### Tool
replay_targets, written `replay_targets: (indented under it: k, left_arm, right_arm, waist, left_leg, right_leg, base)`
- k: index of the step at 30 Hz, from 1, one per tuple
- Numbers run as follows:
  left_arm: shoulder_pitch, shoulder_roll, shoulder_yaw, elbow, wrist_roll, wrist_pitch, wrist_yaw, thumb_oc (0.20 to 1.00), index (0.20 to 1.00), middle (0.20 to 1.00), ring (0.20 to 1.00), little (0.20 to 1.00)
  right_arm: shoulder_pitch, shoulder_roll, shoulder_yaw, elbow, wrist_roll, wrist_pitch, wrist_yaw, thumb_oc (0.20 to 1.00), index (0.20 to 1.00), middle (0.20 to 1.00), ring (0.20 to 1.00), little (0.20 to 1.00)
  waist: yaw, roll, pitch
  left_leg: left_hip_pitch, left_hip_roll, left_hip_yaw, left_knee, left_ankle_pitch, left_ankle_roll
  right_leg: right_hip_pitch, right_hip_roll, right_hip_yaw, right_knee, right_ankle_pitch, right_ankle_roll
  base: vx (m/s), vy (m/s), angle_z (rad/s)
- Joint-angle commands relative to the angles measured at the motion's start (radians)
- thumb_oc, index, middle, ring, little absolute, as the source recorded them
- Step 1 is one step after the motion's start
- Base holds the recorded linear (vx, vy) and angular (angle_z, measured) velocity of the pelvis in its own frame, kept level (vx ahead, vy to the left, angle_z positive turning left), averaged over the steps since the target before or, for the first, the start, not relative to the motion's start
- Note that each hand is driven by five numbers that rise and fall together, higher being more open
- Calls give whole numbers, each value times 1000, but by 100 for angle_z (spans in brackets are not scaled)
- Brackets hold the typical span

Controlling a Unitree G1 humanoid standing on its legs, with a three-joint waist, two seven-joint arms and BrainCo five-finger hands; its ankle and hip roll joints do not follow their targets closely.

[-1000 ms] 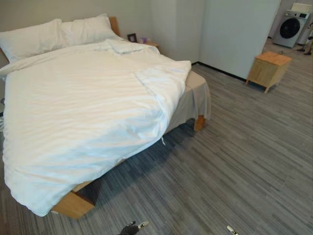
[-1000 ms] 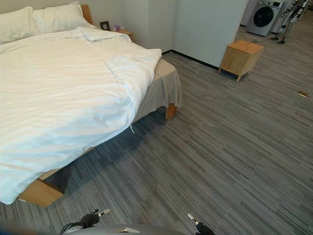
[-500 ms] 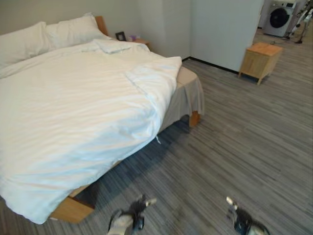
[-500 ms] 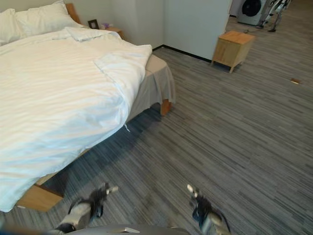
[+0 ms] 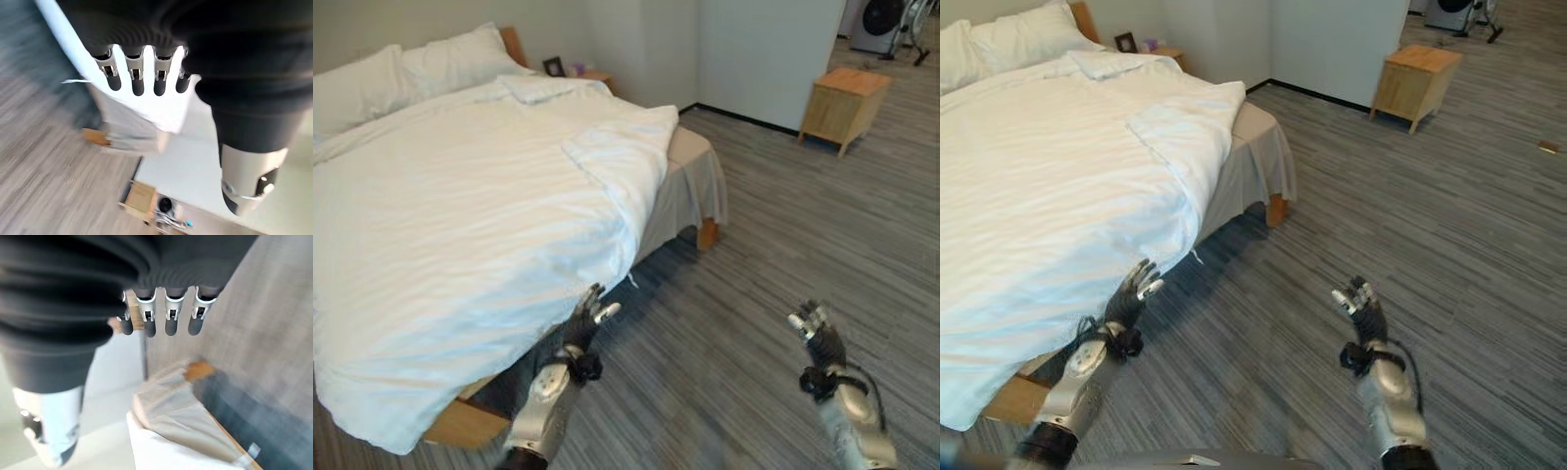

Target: Making the bed.

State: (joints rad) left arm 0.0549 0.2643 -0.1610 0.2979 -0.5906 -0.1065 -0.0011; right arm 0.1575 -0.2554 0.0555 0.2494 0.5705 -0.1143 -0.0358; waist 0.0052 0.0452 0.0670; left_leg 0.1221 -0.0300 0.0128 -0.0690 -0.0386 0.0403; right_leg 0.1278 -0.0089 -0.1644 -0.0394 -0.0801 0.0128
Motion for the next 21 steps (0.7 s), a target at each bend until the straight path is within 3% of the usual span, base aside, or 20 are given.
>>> replay_targets:
  k: [1,5,8,11,12,16,18,21]
  left_arm:
    - [-49,52,69,11,-35,-60,23,1000,1000,1000,1000,1000]
    - [-25,47,132,28,-43,-72,55,1000,1000,1000,1000,1000]
    - [-28,57,166,30,-36,-80,79,1000,1000,1000,1000,1000]
    - [-18,67,183,22,-15,-74,86,1000,1000,1000,1000,1000]
    - [-20,76,174,21,-4,-72,82,1000,1000,1000,1000,1000]
    - [-32,89,154,0,20,-70,68,1000,1000,1000,1000,1000]
    - [-54,89,138,15,27,-70,63,1000,1000,1000,1000,1000]
    - [-79,87,124,24,47,-71,61,1000,1000,1000,1000,1000]
  right_arm:
    - [-28,-18,-2,-23,13,-49,33,1000,1000,1000,1000,1000]
    - [-74,-23,30,-27,7,-50,29,1000,1000,1000,1000,1000]
    - [-149,-35,59,-46,-24,-61,15,1000,1000,1000,1000,1000]
    - [-197,-29,102,-72,-60,-58,14,1000,1000,1000,1000,1000]
    - [-201,-5,106,-79,0,-61,23,1000,1000,1000,1000,1000]
    - [-178,9,92,-87,84,-54,44,1000,1000,1000,1000,1000]
    - [-165,-1,83,-77,79,-58,33,1000,1000,1000,1000,1000]
    - [-135,-11,64,-90,78,-55,33,1000,1000,1000,1000,1000]
  waist:
    - [18,-78,-21]
    - [35,-82,-11]
    - [60,-76,16]
    - [76,-66,59]
    - [58,-48,88]
    - [11,-55,93]
    - [-12,-68,92]
    - [-36,-68,89]
  left_leg:
    - [-32,36,-45,-18,63,-76]
    - [-35,27,-40,-18,53,-65]
    - [-35,13,-37,-18,38,-36]
    - [-21,4,-19,-9,17,-3]
    - [2,17,-39,-5,7,3]
    - [85,34,-71,-18,-51,-36]
    - [116,50,-98,-18,-71,-56]
    - [154,88,-116,-18,-79,-79]
  right_leg:
    - [7,-134,34,-48,107,131]
    - [-1,-147,40,-48,110,140]
    - [-69,-180,69,80,99,156]
    - [-223,-211,87,394,203,183]
    - [-311,-192,111,523,229,178]
    - [-340,-214,65,223,223,176]
    - [-353,-197,95,78,250,191]
    - [-369,-170,117,7,288,211]
  base:
    - [84,54,-2]
    - [48,73,-3]
    - [9,150,-19]
    - [36,153,-13]
    - [241,118,-21]
    - [410,-95,9]
    - [439,-219,20]
    - [379,-219,62]
